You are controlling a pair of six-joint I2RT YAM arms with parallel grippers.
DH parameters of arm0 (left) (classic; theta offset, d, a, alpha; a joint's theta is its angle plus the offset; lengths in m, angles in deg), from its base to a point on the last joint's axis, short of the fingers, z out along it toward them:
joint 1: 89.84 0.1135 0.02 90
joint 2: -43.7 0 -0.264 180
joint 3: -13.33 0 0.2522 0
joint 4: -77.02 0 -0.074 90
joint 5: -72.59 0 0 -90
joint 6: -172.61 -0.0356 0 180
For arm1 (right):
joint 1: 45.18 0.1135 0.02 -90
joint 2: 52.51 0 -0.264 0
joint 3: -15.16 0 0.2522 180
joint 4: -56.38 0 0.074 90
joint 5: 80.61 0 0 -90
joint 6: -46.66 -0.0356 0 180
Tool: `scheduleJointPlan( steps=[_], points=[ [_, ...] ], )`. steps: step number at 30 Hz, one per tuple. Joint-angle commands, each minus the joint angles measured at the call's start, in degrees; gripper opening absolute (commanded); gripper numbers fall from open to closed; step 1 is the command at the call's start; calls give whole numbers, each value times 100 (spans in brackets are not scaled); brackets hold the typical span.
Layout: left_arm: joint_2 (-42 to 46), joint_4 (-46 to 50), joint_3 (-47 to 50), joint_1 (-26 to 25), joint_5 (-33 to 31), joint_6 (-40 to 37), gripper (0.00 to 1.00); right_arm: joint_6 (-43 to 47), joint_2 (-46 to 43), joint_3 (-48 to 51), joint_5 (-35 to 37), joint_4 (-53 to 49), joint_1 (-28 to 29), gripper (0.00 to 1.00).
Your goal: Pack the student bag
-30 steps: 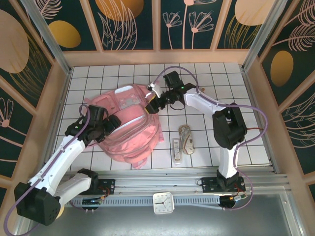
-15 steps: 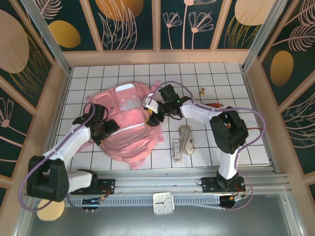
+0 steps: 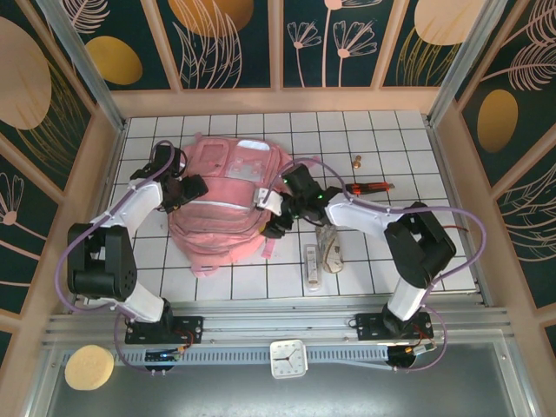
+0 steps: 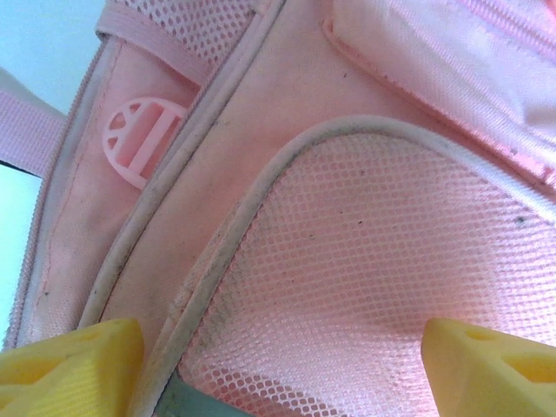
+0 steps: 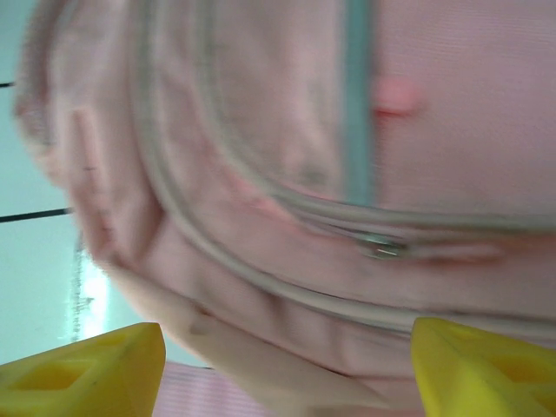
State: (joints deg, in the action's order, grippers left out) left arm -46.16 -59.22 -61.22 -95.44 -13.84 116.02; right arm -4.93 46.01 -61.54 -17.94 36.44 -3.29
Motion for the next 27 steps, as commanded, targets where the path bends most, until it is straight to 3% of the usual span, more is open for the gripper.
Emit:
scheduleJointPlan(
  steps=[1,8,22,27],
  points=[
    [243,-180,428,-2,266,-68,83,-280,19,-334,-108,290,-208,76],
    [413,-281,771,-2,321,-14,84,-231,548,-695,-378,170,-248,74],
    [391,-191,847,-2,381,-136,84,33,1337,-1213,44,569,-107,75],
    [366,-200,853,-2,390,-163,84,115,1451,-1255,11,435,-39,67]
  ],
)
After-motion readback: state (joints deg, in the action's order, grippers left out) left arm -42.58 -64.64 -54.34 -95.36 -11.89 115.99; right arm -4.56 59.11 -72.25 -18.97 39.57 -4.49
